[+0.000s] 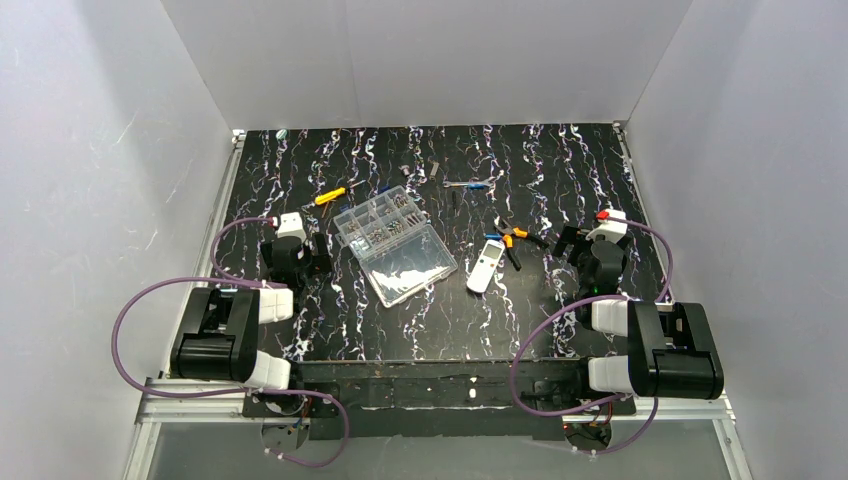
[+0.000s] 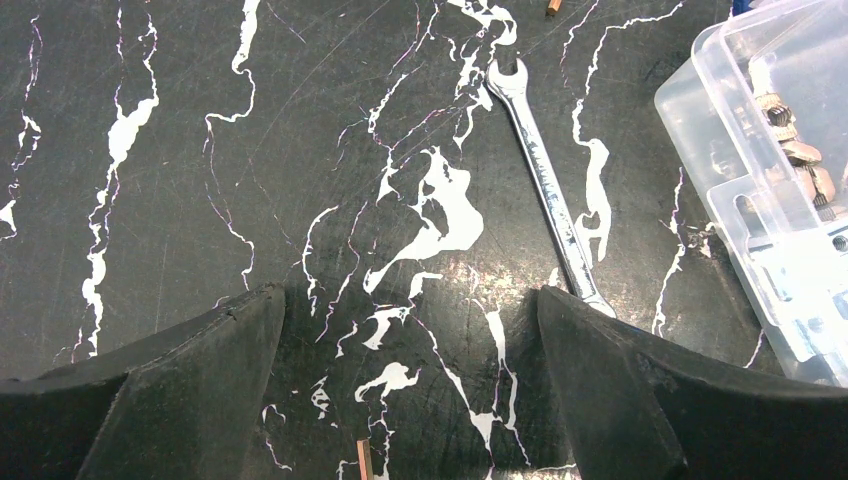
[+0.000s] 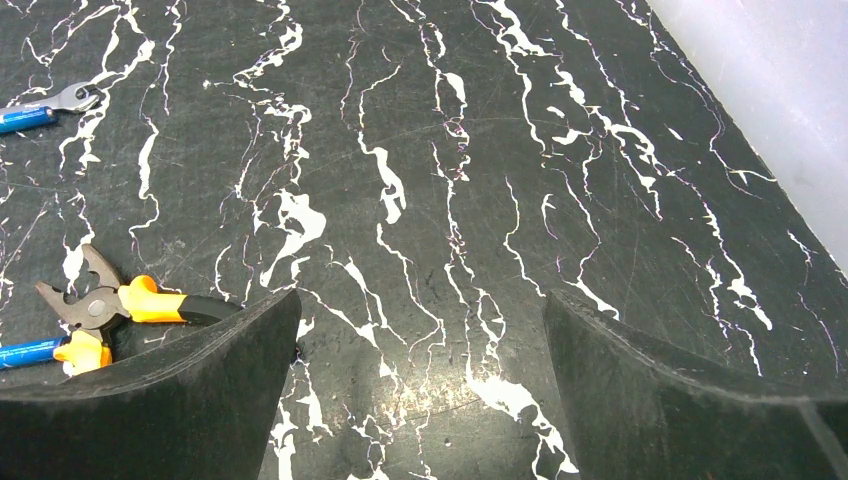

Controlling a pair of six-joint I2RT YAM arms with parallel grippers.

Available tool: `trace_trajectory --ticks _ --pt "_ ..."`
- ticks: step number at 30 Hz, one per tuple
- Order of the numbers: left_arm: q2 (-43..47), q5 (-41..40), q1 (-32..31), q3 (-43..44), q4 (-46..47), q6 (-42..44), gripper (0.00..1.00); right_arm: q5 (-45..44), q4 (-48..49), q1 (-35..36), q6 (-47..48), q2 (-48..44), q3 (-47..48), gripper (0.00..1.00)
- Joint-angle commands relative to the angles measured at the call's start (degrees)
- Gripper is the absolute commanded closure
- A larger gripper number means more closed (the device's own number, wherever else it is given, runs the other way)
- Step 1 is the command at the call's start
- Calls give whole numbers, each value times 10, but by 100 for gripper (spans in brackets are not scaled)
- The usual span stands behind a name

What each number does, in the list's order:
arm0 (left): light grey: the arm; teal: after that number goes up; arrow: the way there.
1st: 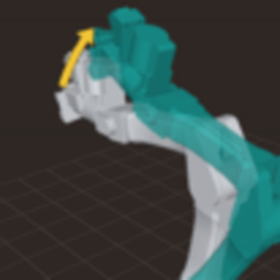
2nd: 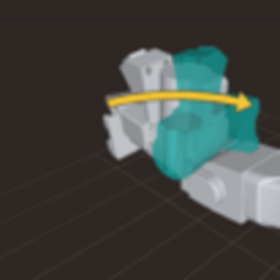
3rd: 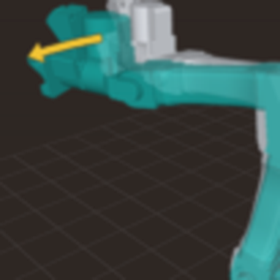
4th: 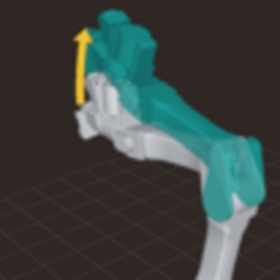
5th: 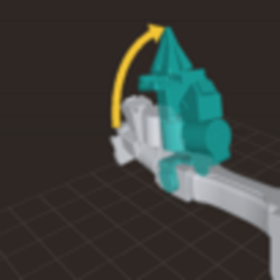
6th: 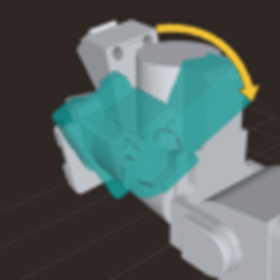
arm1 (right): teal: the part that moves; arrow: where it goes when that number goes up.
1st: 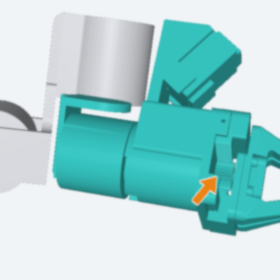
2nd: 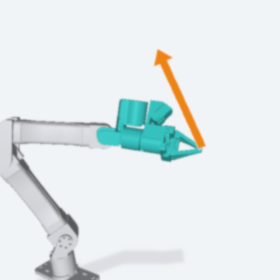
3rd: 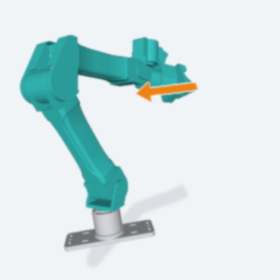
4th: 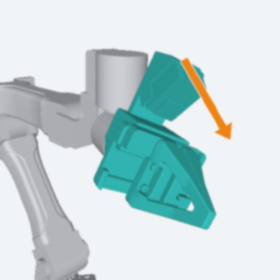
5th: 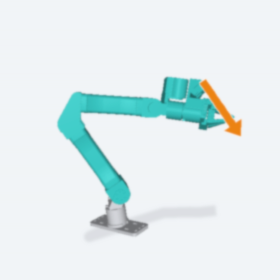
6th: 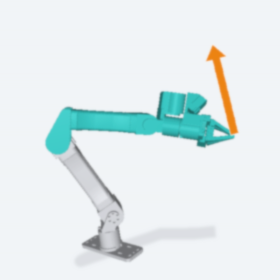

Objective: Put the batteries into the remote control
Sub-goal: Pick up the remote control from the center of the board.

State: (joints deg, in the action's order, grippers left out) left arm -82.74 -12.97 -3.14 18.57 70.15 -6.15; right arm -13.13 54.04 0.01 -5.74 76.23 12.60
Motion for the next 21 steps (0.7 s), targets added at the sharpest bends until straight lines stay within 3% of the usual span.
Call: trace_trajectory --ticks 1,12,14,17,21 --pt "-24 -21 -1 -25 -105 29 1 -5 33 -3 8 -4 18 0" --pt "-19 -31 -2 -24 -107 34 1 -2 30 -3 7 -4 19 0" --pt "33 -19 -9 -5 -191 43 1 2 48 -3 11 -7 12 0" --pt "108 -40 -11 77 -391 15 0 19 40 -1 20 -48 -3 0" --pt "207 -22 -11 141 -504 7 1 19 -155 -2 8 -133 60 0"
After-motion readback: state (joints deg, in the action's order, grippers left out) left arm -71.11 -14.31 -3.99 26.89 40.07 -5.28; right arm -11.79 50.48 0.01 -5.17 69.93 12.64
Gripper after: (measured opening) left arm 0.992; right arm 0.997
